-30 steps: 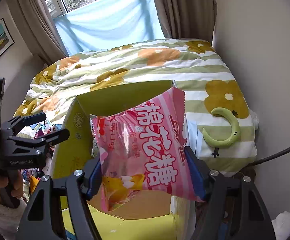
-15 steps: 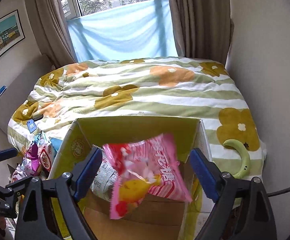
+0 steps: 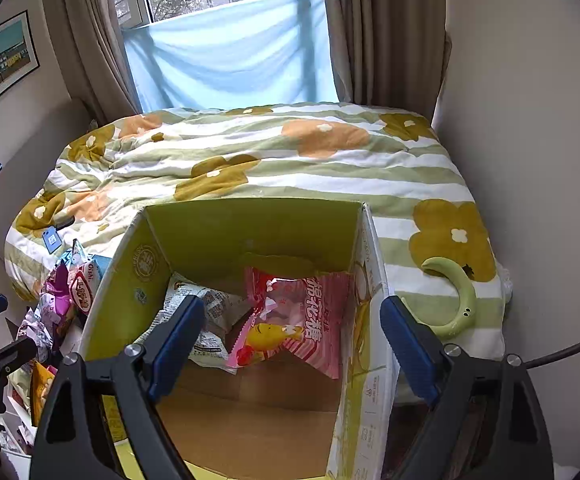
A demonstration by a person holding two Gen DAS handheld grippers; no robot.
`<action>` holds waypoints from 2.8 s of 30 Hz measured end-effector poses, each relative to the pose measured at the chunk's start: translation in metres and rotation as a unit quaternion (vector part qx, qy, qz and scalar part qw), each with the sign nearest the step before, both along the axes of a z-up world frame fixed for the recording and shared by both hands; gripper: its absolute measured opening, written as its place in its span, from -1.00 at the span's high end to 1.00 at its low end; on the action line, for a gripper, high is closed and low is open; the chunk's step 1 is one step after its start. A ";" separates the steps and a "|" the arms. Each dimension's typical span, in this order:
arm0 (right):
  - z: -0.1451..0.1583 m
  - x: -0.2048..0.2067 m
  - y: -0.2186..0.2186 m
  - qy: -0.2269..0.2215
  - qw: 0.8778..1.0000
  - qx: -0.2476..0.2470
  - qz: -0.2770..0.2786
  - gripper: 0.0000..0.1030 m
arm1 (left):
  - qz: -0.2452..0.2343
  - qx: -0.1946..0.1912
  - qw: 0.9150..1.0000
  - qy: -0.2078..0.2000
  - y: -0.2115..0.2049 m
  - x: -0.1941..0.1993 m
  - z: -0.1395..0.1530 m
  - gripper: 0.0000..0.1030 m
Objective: Organize snacks
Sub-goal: 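Withdraw both open tools from the box back toward the snack pile, then grasp the orange-and-cream bag with the left tool while the right tool grasps the yellow chip bag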
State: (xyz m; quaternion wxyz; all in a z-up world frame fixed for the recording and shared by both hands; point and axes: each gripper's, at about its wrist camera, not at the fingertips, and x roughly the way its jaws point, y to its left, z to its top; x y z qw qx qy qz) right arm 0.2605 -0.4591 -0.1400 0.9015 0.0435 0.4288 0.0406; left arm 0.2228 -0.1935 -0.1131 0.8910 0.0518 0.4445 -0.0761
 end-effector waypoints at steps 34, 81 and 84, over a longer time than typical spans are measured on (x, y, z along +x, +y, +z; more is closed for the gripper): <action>0.046 -0.184 0.258 -0.090 0.995 0.012 -0.035 -0.99 | -0.023 -0.019 0.999 -0.033 0.274 -0.145 0.002 -0.95; -0.143 -0.110 0.314 0.104 0.990 0.055 -0.074 -0.60 | 0.012 0.034 0.994 0.100 0.285 -0.084 -0.186 -0.15; -0.143 -0.109 0.313 0.105 0.990 0.063 -0.073 -0.52 | 0.012 0.030 0.994 0.100 0.287 -0.084 -0.184 -0.14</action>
